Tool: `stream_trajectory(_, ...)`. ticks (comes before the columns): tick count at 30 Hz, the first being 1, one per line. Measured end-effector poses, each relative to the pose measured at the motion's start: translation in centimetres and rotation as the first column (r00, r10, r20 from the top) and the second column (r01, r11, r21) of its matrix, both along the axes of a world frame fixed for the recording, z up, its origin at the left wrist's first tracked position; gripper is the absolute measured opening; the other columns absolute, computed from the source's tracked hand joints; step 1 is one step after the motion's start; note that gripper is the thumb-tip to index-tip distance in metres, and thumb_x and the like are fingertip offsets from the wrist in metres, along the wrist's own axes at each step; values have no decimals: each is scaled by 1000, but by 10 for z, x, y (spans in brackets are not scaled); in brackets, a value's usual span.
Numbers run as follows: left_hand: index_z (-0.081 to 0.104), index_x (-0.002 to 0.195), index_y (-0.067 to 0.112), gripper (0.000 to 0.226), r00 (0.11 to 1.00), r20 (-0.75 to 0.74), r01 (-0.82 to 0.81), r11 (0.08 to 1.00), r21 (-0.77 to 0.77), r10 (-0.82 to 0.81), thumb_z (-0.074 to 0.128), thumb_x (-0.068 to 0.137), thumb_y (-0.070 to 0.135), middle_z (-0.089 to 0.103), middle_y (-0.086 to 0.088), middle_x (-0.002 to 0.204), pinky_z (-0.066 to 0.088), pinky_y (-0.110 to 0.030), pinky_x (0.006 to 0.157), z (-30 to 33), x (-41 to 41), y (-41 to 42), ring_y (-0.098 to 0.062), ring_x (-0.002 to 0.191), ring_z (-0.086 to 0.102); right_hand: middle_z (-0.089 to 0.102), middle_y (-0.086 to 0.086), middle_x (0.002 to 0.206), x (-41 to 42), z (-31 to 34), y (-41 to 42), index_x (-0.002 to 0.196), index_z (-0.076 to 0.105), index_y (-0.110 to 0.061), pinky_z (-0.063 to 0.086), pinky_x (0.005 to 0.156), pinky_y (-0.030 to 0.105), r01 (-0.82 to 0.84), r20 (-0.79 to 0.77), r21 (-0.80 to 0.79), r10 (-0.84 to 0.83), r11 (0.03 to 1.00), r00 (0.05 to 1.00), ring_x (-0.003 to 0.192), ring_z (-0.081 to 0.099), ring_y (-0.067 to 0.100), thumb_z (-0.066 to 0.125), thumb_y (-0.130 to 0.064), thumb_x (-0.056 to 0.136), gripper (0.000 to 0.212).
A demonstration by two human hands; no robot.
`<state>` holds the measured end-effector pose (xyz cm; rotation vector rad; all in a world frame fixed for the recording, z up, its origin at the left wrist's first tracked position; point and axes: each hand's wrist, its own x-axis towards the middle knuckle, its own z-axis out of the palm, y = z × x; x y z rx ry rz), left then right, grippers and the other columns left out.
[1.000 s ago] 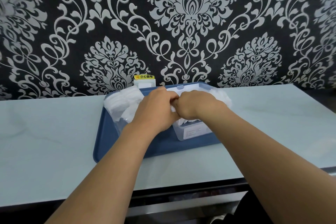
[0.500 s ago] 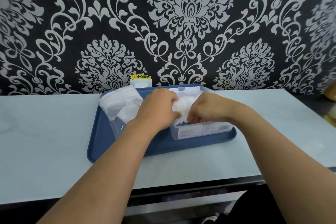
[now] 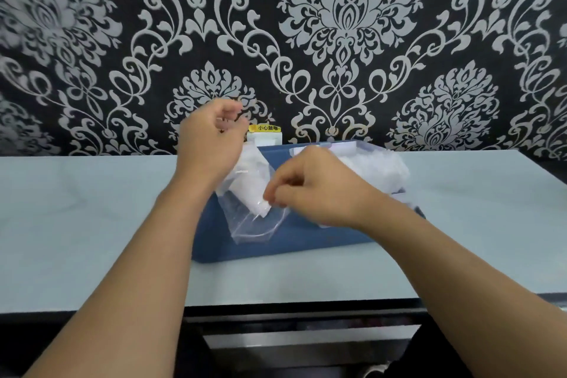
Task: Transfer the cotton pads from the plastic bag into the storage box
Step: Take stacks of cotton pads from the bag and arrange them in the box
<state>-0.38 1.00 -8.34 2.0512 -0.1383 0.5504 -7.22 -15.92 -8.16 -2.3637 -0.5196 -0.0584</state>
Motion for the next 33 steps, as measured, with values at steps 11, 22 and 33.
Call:
stream_trajectory(11, 49, 146, 23, 42, 927, -365, 199, 934, 296, -82, 40, 105, 31, 56, -3, 142, 39, -45, 113, -62, 27, 58, -25, 129, 52, 60, 7, 124, 29, -41, 40, 134, 53, -24, 53, 90, 39, -19, 26, -529, 38, 848, 999, 109, 63, 32, 62, -24, 94, 41)
stream_trajectory(22, 55, 135, 18, 33, 933, -295, 315, 860, 402, -204, 39, 106, 22, 61, -6, 125, 43, -34, 95, -71, 42, 59, -23, 110, 55, 64, 11, 114, 61, -33, 54, 114, 63, -10, 43, 76, 34, 7, 59, -736, 54, 677, 997, 95, 59, 31, 57, -13, 92, 23)
stream_trajectory(33, 55, 136, 16, 33, 928, -272, 350, 852, 390, -256, 43, 105, 17, 59, -5, 125, 41, -33, 96, -65, 37, 53, -22, 112, 54, 49, 1, 72, 62, -19, 50, 69, 32, -30, 56, 57, 32, -183, -269, -644, 4, 743, 963, 59, 60, 22, 55, -7, 89, 38)
